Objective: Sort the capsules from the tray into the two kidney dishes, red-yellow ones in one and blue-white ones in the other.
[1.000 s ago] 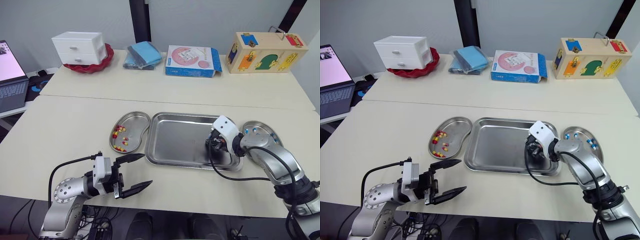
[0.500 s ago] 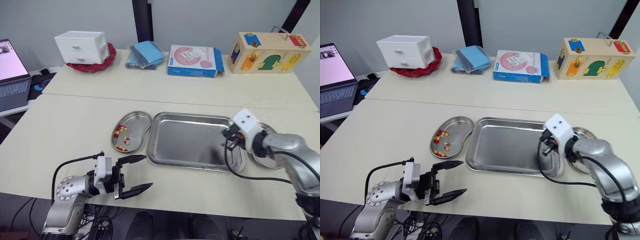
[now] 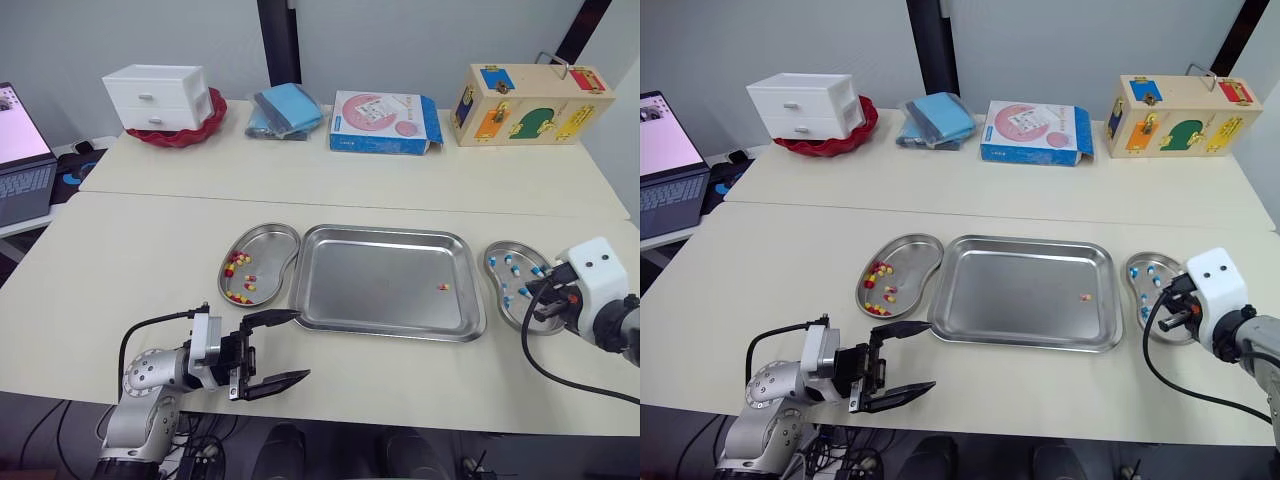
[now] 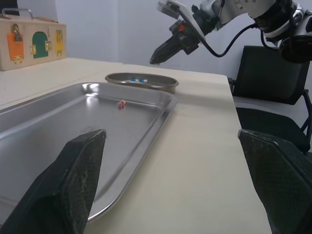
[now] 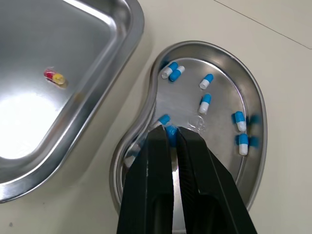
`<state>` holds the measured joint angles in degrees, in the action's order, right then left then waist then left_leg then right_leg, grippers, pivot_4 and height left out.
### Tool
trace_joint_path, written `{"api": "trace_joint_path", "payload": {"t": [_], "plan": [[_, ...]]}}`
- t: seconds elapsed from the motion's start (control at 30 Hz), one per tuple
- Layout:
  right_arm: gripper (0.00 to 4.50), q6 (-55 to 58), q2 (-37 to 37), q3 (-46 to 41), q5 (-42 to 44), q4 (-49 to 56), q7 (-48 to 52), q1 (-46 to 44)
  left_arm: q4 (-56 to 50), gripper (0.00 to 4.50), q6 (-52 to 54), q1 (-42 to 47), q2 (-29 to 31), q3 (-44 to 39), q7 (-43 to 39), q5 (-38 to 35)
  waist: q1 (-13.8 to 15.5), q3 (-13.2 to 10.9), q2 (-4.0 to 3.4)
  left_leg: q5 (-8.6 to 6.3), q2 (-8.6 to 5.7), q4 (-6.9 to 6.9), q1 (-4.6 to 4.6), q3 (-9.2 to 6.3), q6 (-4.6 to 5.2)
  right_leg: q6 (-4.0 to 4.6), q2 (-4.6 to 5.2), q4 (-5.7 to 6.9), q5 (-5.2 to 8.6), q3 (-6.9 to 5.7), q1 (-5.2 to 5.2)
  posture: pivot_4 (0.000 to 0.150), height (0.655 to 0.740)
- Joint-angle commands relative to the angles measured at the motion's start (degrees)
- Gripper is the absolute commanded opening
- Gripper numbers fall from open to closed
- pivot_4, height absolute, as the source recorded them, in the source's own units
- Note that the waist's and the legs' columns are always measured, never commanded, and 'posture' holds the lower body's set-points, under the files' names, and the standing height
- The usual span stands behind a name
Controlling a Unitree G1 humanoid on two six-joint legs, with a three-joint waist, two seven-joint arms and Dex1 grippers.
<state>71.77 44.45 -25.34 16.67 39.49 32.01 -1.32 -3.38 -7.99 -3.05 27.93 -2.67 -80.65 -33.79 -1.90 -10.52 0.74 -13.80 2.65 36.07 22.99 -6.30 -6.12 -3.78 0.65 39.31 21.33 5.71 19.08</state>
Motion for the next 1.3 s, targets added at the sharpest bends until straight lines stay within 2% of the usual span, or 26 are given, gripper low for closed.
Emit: {"api": "trace_joint_path", "payload": {"t": [0.03, 0.13, 0.33, 0.47, 0.63, 0.77, 0.93, 1.1, 1.13, 1.3], "plan": [[0.67, -2.47, 0.19, -1.89, -1.06, 0.29, -1.86, 0.97, -1.05, 4.50, -0.68, 0.36, -0.21, -0.27, -0.06, -0.87, 0.01, 0.00, 0.00, 0.00, 0.00, 0.00, 0.00, 0.00, 0.00, 0.00, 0.00, 0.00, 0.00, 0.00, 0.00, 0.150, 0.7312], [1.32, -4.81, 0.68, -1.93, -1.32, -0.02, -2.32, 2.02, -1.94, 4.50, 0.23, 0.32, 0.01, -0.24, 0.58, -0.99, 0.02, 0.00, 0.00, 0.00, 0.00, 0.00, 0.00, 0.00, 0.00, 0.00, 0.00, 0.00, 0.00, 0.00, 0.00, 0.150, 0.7312], [3.00, -9.65, 1.24, -3.24, -0.66, -0.78, -1.62, 3.72, -2.96, 4.50, 1.56, 0.33, 0.91, -1.02, 2.54, -0.51, 0.01, 0.00, 0.00, 0.00, 0.00, 0.00, 0.00, 0.00, 0.00, 0.00, 0.00, 0.00, 0.00, 0.00, 0.00, 0.150, 0.7312], [4.17, -18.63, 0.48, -4.58, 2.62, 2.25, 4.93, 8.30, -5.72, 4.50, 4.57, -1.10, 3.17, -3.55, 8.48, 0.54, 0.05, -0.01, 0.01, 0.00, 0.00, -0.01, 0.00, -0.01, 0.00, 0.00, 0.00, -0.01, 0.00, -0.01, 0.00, 0.150, 0.7312], [4.17, -30.71, -1.59, -4.88, 3.94, 4.67, 10.48, 15.39, -10.15, 4.50, 13.66, -4.66, 9.55, -6.16, 19.05, 6.11, -0.01, -0.01, 0.01, 0.00, 0.02, -0.02, -0.03, -0.02, 0.00, 0.00, -0.01, -0.02, 0.00, 0.01, -0.03, 0.150, 0.7312], [4.17, -48.04, -5.04, -4.72, 1.92, 3.88, 17.24, 25.49, -12.51, 4.50, 18.27, -9.52, 14.00, -11.54, 21.56, 5.22, 0.04, -0.02, 0.05, 0.00, 0.02, -0.02, -0.03, -0.01, 0.00, -0.01, 0.00, -0.03, 0.01, 0.00, -0.04, 0.150, 0.7312], [4.17, -62.31, -5.56, -5.18, -1.23, -2.38, 23.85, 35.89, -11.28, 4.50, 21.20, -15.24, 16.98, -17.67, 23.04, 5.73, 0.06, -0.03, 0.06, 0.00, 0.03, -0.01, -0.13, 0.01, 0.00, -0.01, 0.01, -0.05, 0.01, 0.00, -0.16, 0.150, 0.7312], [4.17, -68.45, -9.35, -7.34, 2.26, -8.69, 24.77, 39.63, -6.14, 4.50, 20.36, -20.82, 17.45, -23.94, 22.72, 7.26, -0.01, -0.04, 0.08, -0.01, 0.04, -0.04, -0.32, -0.01, -0.01, 0.00, 0.01, -0.19, 0.01, -0.02, -0.40, 0.150, 0.7312], [4.34, -69.32, -10.05, -7.73, 2.48, -10.31, 24.68, 39.97, -5.18, 4.50, 20.32, -22.21, 17.31, -25.51, 22.82, 7.31, -0.12, -0.04, 0.09, -0.01, 0.05, -0.05, -0.34, 0.01, -0.01, 0.00, 0.01, -0.19, 0.01, 0.00, -0.41, 0.150, 0.7312], [4.34, -72.31, -10.29, -7.23, 1.96, -13.73, 24.63, 40.42, -4.51, 4.50, 19.97, -26.01, 16.62, -29.05, 22.60, 7.34, 0.02, -0.05, 0.12, -0.02, 0.04, -0.07, -0.34, 0.03, -0.02, 0.01, 0.02, -0.24, 0.02, 0.00, -0.42, 0.150, 0.7312]]}}
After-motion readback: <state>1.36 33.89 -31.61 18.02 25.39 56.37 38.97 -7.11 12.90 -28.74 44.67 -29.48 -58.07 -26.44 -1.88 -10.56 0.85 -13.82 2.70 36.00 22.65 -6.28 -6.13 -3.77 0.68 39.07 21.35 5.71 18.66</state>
